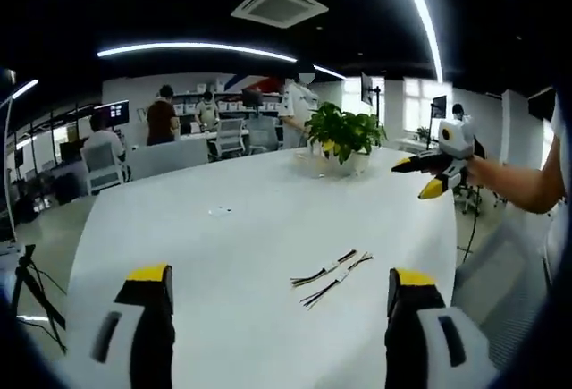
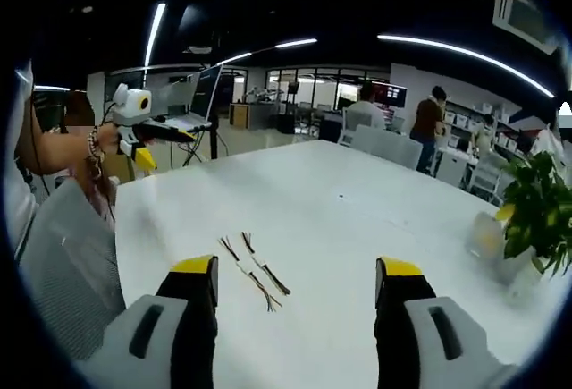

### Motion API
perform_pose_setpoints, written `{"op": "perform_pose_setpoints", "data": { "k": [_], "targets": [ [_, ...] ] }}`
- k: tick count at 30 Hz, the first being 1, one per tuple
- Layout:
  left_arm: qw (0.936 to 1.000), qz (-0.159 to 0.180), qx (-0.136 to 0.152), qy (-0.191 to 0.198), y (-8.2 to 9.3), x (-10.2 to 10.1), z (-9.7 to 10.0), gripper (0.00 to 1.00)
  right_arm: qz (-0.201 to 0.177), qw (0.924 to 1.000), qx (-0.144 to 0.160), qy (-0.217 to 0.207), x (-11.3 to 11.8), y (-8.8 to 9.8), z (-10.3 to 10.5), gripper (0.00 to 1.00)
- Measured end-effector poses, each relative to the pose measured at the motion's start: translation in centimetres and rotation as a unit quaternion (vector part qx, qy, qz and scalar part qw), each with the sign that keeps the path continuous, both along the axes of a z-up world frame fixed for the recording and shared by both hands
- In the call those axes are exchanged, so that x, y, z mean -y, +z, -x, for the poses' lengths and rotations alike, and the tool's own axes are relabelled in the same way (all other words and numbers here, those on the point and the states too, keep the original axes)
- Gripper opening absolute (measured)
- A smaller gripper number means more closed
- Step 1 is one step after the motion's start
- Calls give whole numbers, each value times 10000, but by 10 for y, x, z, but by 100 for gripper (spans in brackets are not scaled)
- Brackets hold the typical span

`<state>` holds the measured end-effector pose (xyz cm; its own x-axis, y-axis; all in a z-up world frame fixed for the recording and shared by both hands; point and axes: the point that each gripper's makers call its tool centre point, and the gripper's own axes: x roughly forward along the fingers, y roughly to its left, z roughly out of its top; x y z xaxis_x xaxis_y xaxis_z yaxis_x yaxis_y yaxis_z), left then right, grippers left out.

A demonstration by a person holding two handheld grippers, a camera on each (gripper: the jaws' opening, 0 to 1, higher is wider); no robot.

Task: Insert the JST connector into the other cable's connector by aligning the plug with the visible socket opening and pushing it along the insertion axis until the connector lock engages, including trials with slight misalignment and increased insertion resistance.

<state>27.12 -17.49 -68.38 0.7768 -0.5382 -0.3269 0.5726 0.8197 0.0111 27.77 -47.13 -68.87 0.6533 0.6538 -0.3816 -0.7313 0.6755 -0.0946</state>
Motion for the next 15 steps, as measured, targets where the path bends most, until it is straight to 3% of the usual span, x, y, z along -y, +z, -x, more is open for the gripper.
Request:
{"op": "perform_pose_setpoints", "data": {
  "k": [5,15],
  "targets": [
    [9992,185,84,358,8,-18,10,99,-139,9997,71,-173,6,8,8,73],
    [9968,148,114,773,8,-42,43,99,-228,9978,135,-616,23,13,27,91]
  ]
}}
